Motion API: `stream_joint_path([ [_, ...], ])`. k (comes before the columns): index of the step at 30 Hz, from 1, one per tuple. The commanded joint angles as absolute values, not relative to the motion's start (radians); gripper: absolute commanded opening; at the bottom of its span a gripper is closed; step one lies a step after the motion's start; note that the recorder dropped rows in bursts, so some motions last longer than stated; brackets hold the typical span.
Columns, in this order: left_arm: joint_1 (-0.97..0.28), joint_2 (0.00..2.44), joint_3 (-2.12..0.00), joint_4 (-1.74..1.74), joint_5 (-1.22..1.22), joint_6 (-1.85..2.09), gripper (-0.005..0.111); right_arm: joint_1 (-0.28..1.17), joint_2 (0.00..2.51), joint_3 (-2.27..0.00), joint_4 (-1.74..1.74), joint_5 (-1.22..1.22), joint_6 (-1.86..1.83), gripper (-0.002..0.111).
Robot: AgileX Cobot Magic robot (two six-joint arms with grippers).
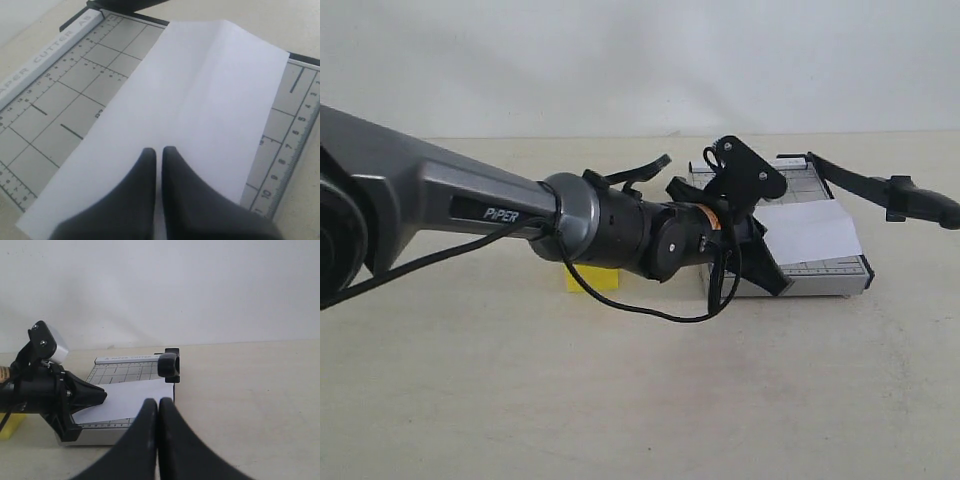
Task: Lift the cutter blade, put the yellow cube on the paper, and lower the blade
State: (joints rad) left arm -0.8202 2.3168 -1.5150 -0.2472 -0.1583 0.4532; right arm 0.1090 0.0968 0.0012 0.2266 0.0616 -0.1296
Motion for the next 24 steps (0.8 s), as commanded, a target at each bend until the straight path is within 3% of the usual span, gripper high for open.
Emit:
stream_joint_path([
  [1,-0.819,2.332,-1.546,-0.255,-0.179,0.453,0.004,0.110,0.091,0.000,0.226,0.086,-0.132,0.000],
  [24,-0.868,2.489,-1.783,-0.280,-0.072,0.443,0.004,0.110,0.091,0.000,0.222,0.129,-0.132,0.000],
])
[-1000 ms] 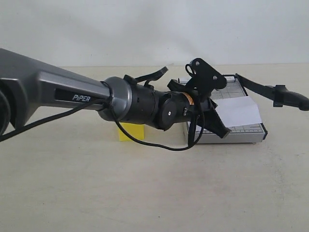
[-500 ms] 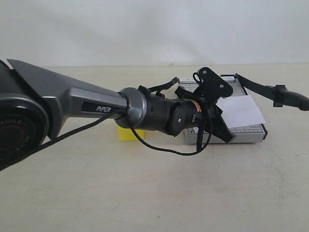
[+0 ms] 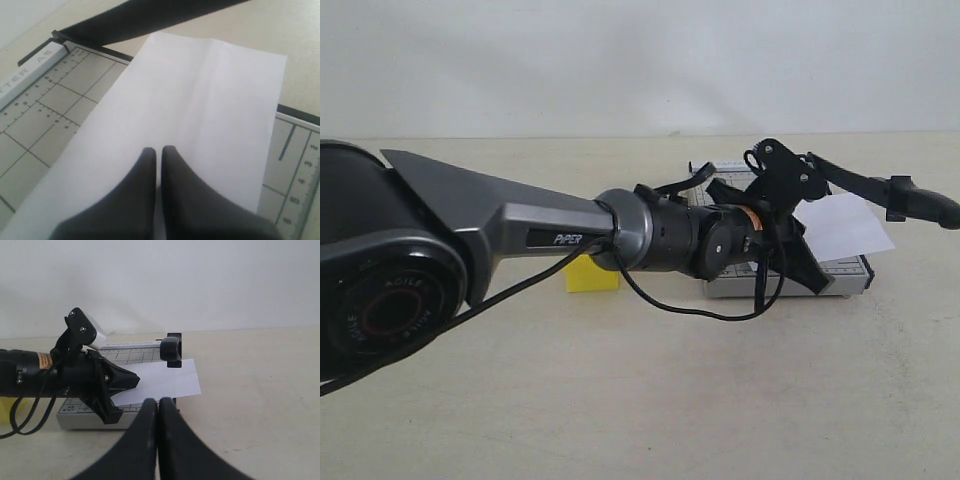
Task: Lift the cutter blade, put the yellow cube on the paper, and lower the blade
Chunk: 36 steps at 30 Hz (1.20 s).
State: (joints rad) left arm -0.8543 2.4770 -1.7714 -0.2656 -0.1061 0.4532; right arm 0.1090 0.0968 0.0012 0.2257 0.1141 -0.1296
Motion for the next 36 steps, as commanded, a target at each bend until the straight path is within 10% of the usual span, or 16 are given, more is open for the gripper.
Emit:
stream_joint_path([
  [1,-0.870,2.489,-1.783,-0.280,-0.072,0.443,0.004,0.110,0.091,0.000,0.222,0.137,-0.132,0.000],
  [15,-0.872,2.489,-1.840,-0.280,-0.019,0.451,0.006,0.110,0.091,0.000,0.222,0.152,-0.132,0.000],
  [25,-0.866,2.428,-1.840,-0.280,0.000,0.453,0.053,0.110,0.091,0.000,0.224,0.152,-0.132,0.000],
  [36,-0.830,2.348,-1.836,-0.236,0.198,0.466,0.048,0.110,0.091,0.000,0.226,0.152,-0.132,0.000],
])
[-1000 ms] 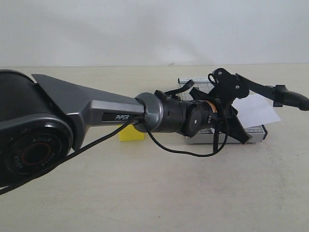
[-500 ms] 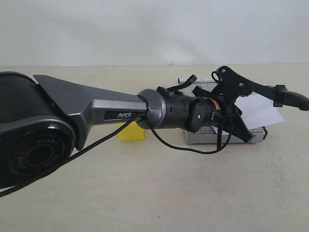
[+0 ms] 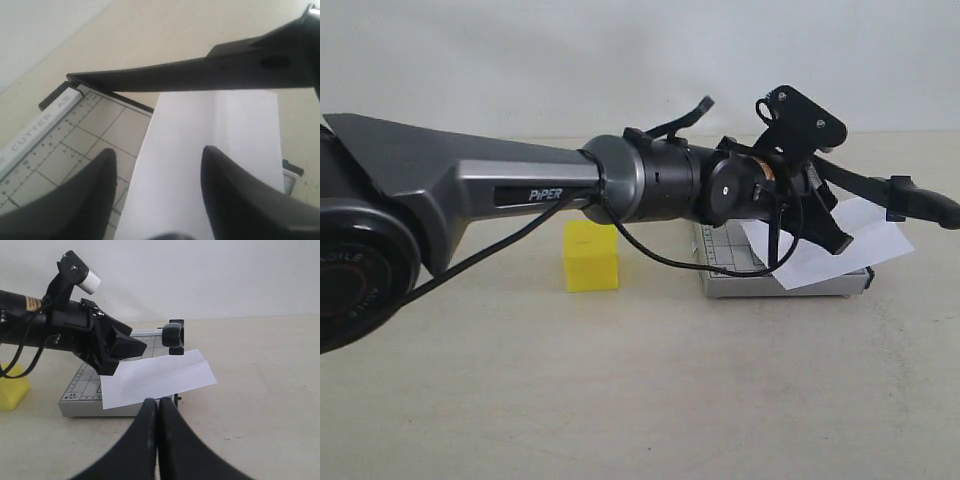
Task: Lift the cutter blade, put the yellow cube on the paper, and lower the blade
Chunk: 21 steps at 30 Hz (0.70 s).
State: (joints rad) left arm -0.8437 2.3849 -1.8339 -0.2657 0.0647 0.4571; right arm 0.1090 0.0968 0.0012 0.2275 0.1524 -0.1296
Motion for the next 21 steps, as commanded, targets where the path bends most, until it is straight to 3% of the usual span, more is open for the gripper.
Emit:
stream_joint_path([
  [1,-0.825,2.337,-1.830,-0.236,0.223,0.466,0.048,0.110,0.091,0.000,0.226,0.152,-0.132,0.000],
  [15,-0.728,1.977,-1.377,-0.151,0.227,0.177,0.048,0.110,0.091,0.000,0.230,0.152,-0.132,0.000],
  [21,-0.652,1.822,-1.284,0.162,0.416,-0.270,0.052,0.110,0.091,0.000,0.230,0.152,-0.132,0.000],
])
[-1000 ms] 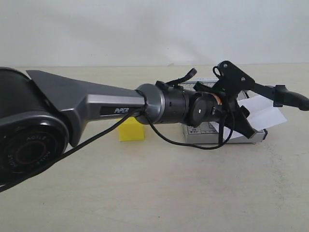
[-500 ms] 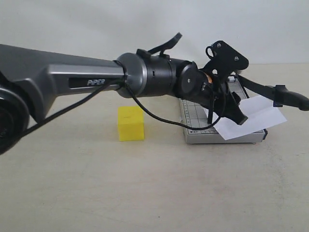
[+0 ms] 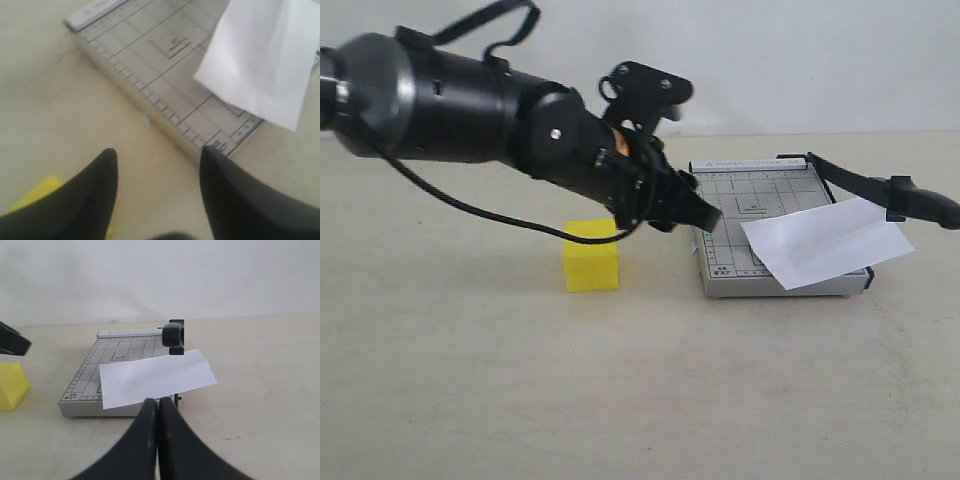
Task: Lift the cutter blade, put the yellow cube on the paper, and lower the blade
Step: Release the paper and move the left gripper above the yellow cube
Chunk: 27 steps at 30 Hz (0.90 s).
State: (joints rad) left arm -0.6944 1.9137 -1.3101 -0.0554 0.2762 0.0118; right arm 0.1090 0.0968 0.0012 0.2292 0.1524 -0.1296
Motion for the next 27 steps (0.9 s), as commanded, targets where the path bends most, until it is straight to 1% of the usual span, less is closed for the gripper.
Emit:
stream_joint_path([
  [1,-0.643,1.808,-1.284,0.213,0.447,-0.329,0.055,0.110,0.091,0.000,0.230,0.152,-0.132,0.000],
  [6,-0.616,1.781,-1.329,0.466,0.633,-0.621,0.082,0.110,0.091,0.000,0.230,0.152,-0.132,0.000],
  [8,-0.608,1.788,-1.349,0.472,0.682,-0.640,0.089,0.110,0.091,0.000,0.230,0.152,-0.132,0.000],
  [16,-0.601,1.853,-1.451,0.327,0.758,-0.658,0.090,0.110,0.091,0.000,0.230,0.152,-0.132,0.000],
  [23,-0.601,1.977,-1.566,0.320,0.921,-0.658,0.090,0.110,0.091,0.000,0.230,0.152,-0.132,0.000],
  [27,-0.601,2.022,-1.607,0.276,0.936,-0.658,0.090,0.110,0.091,0.000,0.230,0.152,-0.132,0.000],
])
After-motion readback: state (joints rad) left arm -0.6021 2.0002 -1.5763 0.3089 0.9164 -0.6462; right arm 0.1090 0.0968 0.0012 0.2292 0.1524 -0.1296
